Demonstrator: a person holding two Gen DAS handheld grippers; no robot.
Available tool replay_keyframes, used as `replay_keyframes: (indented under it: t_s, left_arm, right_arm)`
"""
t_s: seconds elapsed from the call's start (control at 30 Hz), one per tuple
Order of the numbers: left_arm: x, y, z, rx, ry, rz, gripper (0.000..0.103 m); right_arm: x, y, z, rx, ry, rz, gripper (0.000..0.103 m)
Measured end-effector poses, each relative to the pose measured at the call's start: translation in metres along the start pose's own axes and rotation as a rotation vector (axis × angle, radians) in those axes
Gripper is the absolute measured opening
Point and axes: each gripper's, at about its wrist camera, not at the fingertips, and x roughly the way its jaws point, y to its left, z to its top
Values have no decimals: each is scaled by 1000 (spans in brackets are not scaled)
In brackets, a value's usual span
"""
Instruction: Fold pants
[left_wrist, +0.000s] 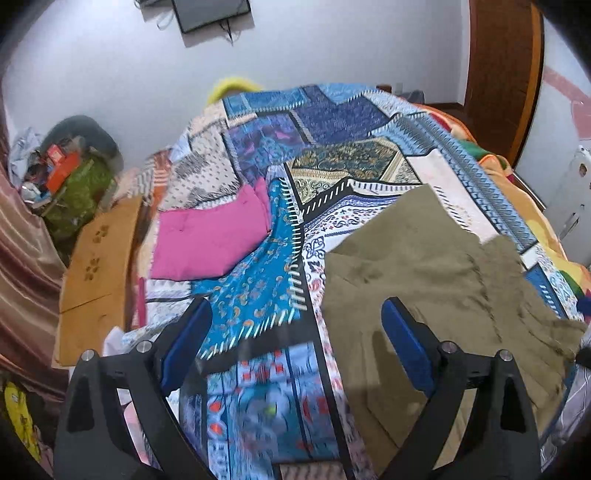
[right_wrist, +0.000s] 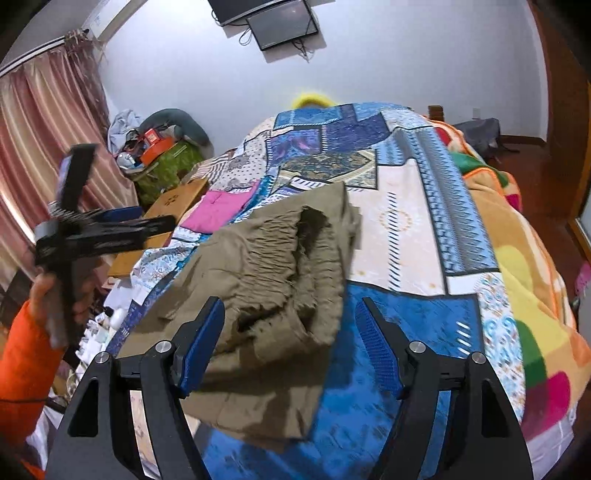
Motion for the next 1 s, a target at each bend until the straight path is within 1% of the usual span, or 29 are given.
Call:
replay_keyframes:
  t_s: [0.13,0.2,0.27,0.3,0.4,0.5,0.53,0.57,0.6,0.7,0.77,0.87,0.9,1.0]
  left_arm:
    - [36,-1,13,20,50,-54,94]
    - [61,-7,20,54,86,-64,94]
    - [79,-13,23,82,120,-73,94]
    - [89,-16,24,95,137,-83,94]
    - [108,-24,26,129,173,-119,94]
    - [123,-34,21,167,212,-116,95]
    - [126,-35,17,171,208,-113,98]
    - [126,-33,15,160,190,-109,103]
    - [126,-29,13,146,182,-104,103]
    - [125,-17,4,82,190,-123,103]
    - [118,-10,-4,57,185,-102,103]
    - [102,1,-22,23,177,-52,103]
    - [96,7,-30,-4,180,-39,103]
    - [77,22,-53,-78,191,-23,103]
  right_arm:
    - [26,3,-4,-20,62,-14,70]
    - [37,1,-10,-26,98,-26,70]
    - [48,-4,-20,-39,145,-61,70]
    - [50,-6,-23,-38,154,-62,70]
    - [50,-17,-26,-4,153,-23,71]
    - [52,-19,-23,-20,152,-28,72]
    - [53,-19,-21,-31,150,-35,73]
    - [55,-19,-20,-40,147,-48,73]
    - [57,-19,-18,-46,146,-56,73]
    - [60,-24,-11,-37,146,-97,73]
    - [60,-27,-6,-25,152,-114,73]
    - [52,-26,-2,-38,135,-156,73]
    - [48,-25,-1,-45,127,-163,73]
    - [32,-21,-1,-44,102,-152,73]
